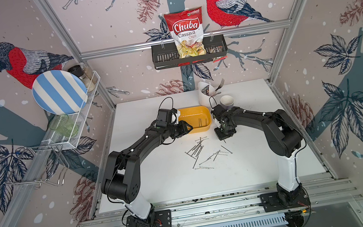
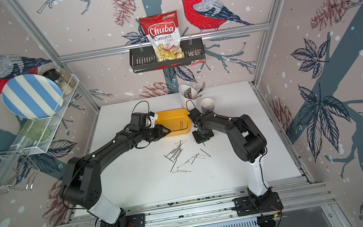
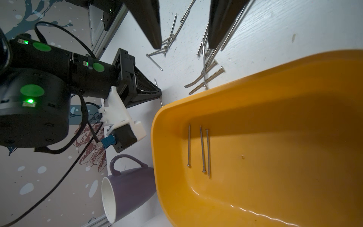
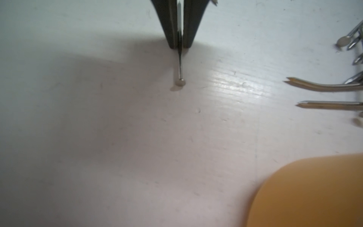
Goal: Put the nails on the desktop into the storage box
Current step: Pick up the nail from the center of the board.
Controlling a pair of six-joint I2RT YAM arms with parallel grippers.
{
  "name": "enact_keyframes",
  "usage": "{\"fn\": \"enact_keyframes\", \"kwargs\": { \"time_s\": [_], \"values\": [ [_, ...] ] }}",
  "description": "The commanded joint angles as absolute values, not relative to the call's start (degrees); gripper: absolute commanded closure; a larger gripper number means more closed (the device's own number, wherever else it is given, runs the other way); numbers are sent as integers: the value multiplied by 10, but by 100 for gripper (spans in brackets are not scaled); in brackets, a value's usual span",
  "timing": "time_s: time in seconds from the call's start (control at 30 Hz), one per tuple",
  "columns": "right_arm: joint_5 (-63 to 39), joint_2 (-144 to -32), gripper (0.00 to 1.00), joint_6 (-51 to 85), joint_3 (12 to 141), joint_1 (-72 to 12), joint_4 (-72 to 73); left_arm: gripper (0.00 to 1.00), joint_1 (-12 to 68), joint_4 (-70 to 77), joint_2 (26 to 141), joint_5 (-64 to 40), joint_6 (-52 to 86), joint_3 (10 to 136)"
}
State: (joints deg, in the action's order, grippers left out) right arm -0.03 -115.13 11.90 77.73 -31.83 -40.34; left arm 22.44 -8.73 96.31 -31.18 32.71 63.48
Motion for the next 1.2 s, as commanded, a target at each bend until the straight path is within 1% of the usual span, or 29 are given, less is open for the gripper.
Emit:
{"fn": "enact_keyframes", "kwargs": {
  "time_s": [0.0,0.2,0.5,0.63,0.87,0.97,1.17],
  "values": [
    [0,-1170,100,119,766,-312,-432,58,223,-95,969,-325,315,648],
    [-25,-1140,100,120,763,-295,-423,58,223,-80,980,-337,325,656],
    [-148,-1043,100,143,748,-219,-371,58,230,6,982,-372,371,644],
    [-206,-1009,100,153,740,-201,-344,58,240,45,990,-394,392,649],
    [-327,-958,100,184,737,-201,-264,58,254,120,1015,-443,439,673],
    [-359,-954,100,195,741,-209,-238,58,259,146,1024,-459,454,685],
    [-395,-961,100,203,748,-232,-210,59,265,146,1036,-474,455,707]
  ]
}}
